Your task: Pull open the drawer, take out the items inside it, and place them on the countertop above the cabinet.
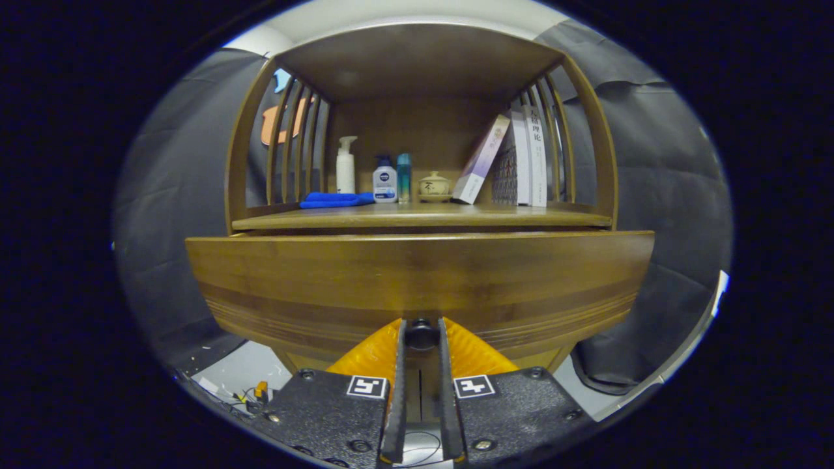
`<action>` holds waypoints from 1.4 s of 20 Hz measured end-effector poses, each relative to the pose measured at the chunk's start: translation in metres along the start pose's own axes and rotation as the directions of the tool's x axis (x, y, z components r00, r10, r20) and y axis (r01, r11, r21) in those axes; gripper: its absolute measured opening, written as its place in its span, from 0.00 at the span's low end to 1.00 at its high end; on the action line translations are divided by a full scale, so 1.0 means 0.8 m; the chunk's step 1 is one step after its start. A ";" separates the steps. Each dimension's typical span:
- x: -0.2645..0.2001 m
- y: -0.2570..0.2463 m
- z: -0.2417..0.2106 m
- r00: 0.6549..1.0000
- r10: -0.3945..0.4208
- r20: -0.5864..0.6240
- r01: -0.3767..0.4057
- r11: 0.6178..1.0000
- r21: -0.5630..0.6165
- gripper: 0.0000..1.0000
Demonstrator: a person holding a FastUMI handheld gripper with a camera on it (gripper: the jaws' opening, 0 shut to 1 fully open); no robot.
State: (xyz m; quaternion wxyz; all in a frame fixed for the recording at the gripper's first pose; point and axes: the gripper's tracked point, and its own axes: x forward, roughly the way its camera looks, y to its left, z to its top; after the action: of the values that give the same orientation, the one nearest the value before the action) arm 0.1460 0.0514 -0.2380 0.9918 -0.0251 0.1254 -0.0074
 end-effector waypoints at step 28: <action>-0.129 0.002 -0.048 0.998 0.032 -0.051 -0.033 0.999 -0.014 0.24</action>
State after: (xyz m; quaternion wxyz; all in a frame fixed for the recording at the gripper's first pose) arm 0.0368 0.0533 -0.2495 0.9880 -0.0303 0.1509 0.0092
